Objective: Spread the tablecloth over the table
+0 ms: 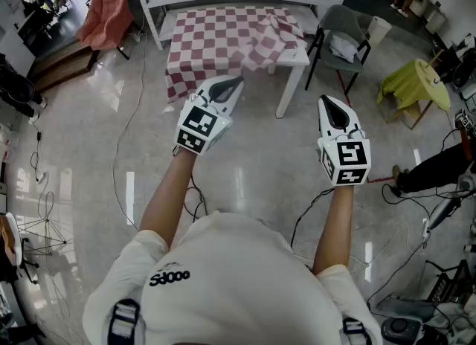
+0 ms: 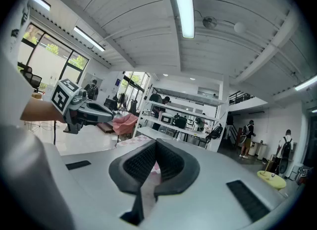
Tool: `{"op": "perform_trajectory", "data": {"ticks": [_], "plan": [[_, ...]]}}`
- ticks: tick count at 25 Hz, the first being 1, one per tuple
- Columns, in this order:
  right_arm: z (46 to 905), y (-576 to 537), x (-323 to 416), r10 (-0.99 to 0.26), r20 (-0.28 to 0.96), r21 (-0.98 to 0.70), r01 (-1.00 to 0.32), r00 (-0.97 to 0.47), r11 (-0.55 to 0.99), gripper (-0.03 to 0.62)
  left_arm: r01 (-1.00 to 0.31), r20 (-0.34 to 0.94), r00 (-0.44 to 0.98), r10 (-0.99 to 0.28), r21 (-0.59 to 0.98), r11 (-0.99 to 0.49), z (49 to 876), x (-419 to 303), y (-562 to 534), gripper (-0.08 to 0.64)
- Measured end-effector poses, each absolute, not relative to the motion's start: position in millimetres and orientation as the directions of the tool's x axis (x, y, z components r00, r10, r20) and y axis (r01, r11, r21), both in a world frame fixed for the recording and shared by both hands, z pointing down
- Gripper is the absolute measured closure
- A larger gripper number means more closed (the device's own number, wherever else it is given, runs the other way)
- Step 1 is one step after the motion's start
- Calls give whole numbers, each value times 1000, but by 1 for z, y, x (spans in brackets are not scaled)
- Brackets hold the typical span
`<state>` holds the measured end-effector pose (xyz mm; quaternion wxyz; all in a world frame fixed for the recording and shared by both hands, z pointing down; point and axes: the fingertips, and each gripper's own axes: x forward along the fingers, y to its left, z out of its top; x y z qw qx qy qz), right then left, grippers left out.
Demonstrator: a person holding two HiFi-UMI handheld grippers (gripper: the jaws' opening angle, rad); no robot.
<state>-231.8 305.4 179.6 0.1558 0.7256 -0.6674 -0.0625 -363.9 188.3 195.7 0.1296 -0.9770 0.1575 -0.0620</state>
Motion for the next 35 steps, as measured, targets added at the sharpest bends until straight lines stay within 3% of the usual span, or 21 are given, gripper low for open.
{"op": "perform_trajectory", "data": {"ticks": [21,35], "plan": [[216,313,-147,-989,149,205,-979,18,13,570,-346,146,908,-392,-263,-901,236,-302,204,534],[234,187,-88,-987,161,238,-971,26,13,570,-325,150,918,-367,-245,-914,263,-228,69,534]]}}
